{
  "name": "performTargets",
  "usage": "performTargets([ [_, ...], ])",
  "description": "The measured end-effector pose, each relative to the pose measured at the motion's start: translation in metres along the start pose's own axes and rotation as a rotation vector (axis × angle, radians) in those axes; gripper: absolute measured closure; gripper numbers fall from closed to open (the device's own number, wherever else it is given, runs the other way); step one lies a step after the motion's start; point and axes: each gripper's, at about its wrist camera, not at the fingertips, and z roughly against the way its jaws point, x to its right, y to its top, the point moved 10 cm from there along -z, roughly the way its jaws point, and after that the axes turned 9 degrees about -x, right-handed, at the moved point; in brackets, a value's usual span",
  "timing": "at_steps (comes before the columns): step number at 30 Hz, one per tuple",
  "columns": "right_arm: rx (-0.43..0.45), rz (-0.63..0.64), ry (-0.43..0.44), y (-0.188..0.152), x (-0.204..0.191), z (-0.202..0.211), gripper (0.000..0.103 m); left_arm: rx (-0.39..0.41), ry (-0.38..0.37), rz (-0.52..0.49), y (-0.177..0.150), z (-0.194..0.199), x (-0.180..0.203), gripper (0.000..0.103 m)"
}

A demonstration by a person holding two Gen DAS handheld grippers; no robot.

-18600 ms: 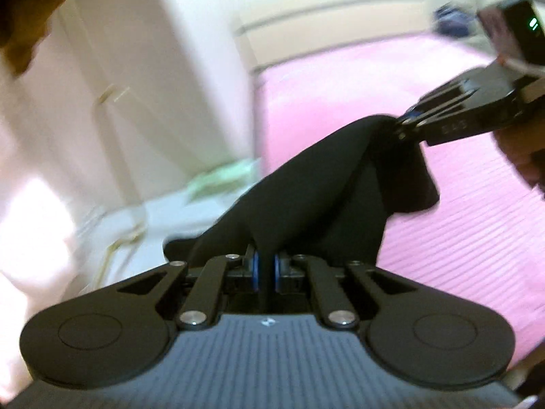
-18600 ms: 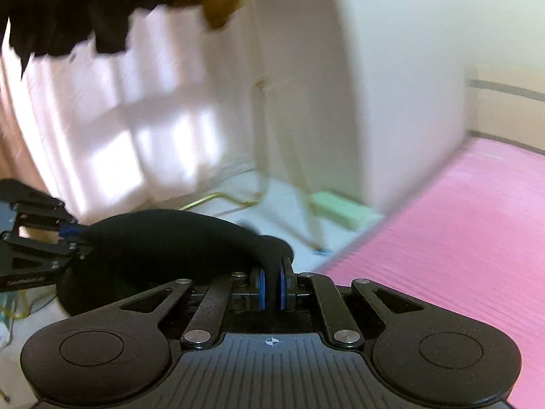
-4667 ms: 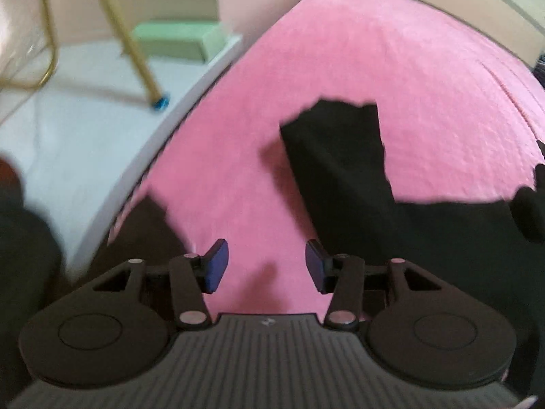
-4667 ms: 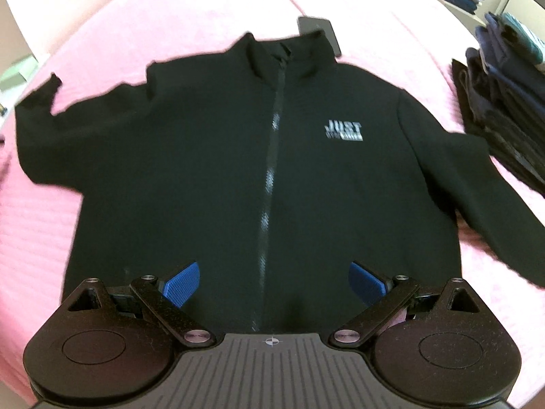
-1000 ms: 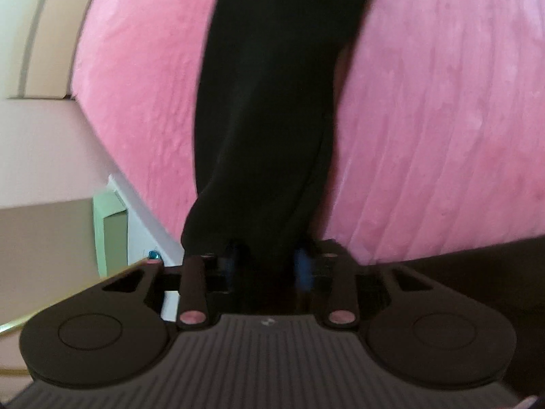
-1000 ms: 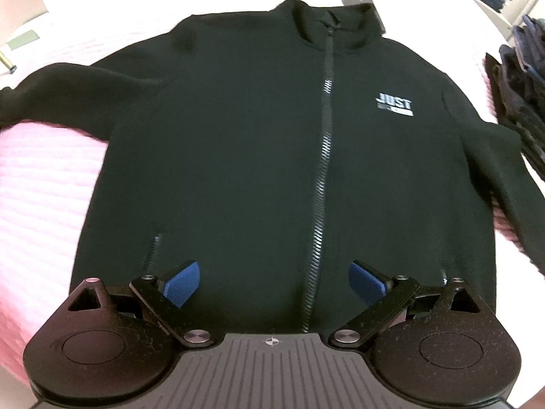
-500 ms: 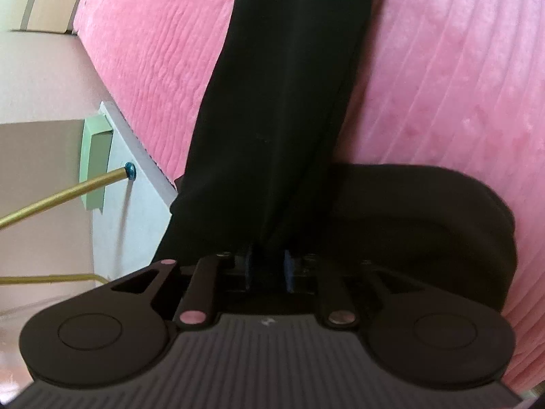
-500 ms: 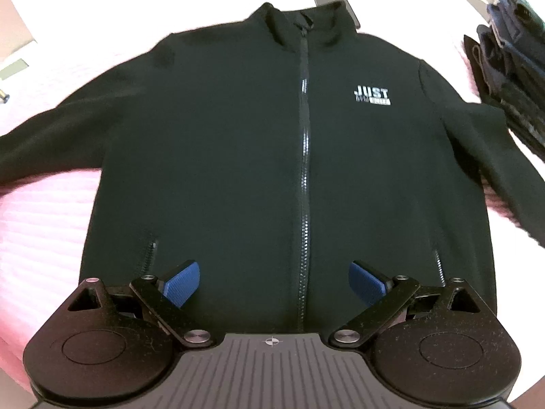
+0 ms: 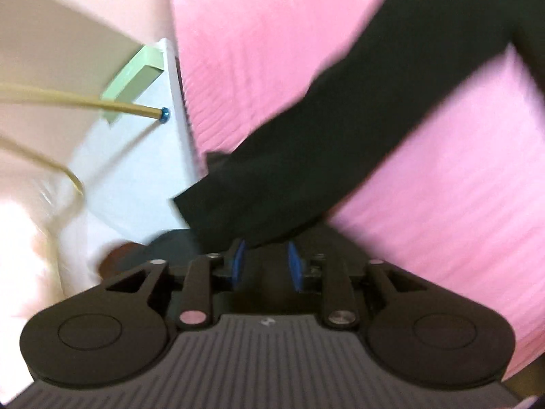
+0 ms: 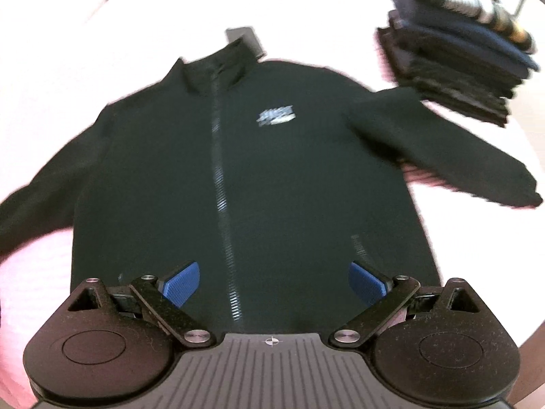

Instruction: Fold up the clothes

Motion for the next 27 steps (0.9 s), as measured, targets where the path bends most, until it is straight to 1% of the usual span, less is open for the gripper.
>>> performTargets([
  [1,0.016,-0.012,-0.006,0.002,0.009,0.007,0.006,0.024,-0.069,0.081,0.005,0.013,0.008,0.066],
  [2,0.03,-0.023,-0.011,0.004,0.019,0.014,0.006,0.044,-0.128,0.154,0.009,0.024,0.015,0.064],
  [4,0.051,-0.042,-0.018,0.007,0.04,0.026,0.006,0.074,-0.231,0.297,0.015,0.046,0.033,0.054],
  [5,0.059,-0.049,-0.018,0.008,0.05,0.032,0.001,0.081,-0.26,0.345,0.015,0.057,0.043,0.051],
  [7,0.082,-0.063,-0.023,0.008,0.074,0.044,0.0,0.089,-0.286,0.405,0.013,0.078,0.065,0.036],
  [8,0.092,-0.067,-0.022,0.008,0.086,0.049,0.0,0.092,-0.287,0.416,0.01,0.088,0.076,0.033],
  [10,0.097,-0.074,-0.014,0.007,0.11,0.057,0.0,0.096,-0.285,0.437,0.003,0.109,0.097,0.021],
  [12,0.086,-0.085,-0.002,0.003,0.134,0.061,0.0,0.101,-0.272,0.458,-0.008,0.132,0.12,0.013],
  [15,0.057,-0.12,0.019,-0.008,0.169,0.064,0.0,0.105,-0.27,0.495,-0.022,0.156,0.142,0.012],
  [18,0.0,-0.188,0.044,-0.024,0.198,0.064,0.0,0.108,-0.261,0.524,-0.039,0.182,0.161,0.012],
  [20,-0.022,-0.221,0.061,-0.034,0.209,0.07,0.0,0.133,-0.252,0.531,-0.046,0.197,0.165,0.012],
  [23,-0.003,-0.219,0.08,-0.042,0.216,0.088,0.0,0.182,-0.244,0.535,-0.053,0.219,0.168,0.012],
  [27,0.048,-0.181,0.052,-0.053,0.211,0.115,0.0,0.23,-0.256,0.508,-0.056,0.231,0.167,0.012],
])
